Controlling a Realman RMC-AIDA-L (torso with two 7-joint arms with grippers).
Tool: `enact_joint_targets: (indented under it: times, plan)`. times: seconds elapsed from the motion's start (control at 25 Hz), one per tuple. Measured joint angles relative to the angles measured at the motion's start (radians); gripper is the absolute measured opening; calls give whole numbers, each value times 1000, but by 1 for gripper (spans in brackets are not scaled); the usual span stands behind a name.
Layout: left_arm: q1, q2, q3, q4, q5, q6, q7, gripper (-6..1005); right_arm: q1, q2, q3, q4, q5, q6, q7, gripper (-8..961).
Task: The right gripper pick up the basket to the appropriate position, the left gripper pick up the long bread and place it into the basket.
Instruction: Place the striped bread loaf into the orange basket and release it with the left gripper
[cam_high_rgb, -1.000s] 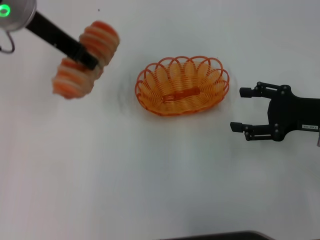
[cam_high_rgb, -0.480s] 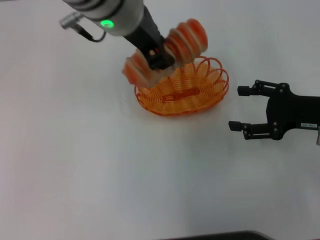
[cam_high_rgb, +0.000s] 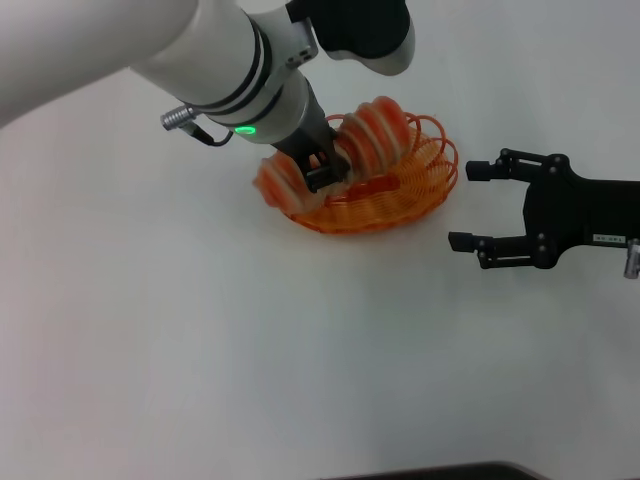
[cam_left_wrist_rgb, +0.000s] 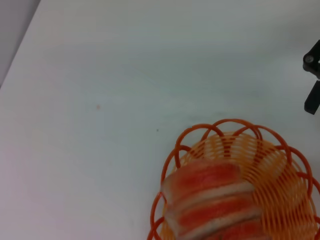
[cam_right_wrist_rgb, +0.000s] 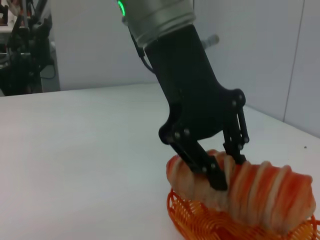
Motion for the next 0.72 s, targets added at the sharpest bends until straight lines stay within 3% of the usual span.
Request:
enact_joint_targets:
  times: [0.36,0.72]
  plan:
    - [50,0,6,61,0,-48,-24,333,13,0,-2,-2,0,5,7,896]
    - [87,3,-43,160,-46,-21,-23,721,21,2,-2,3,4,11,9,896]
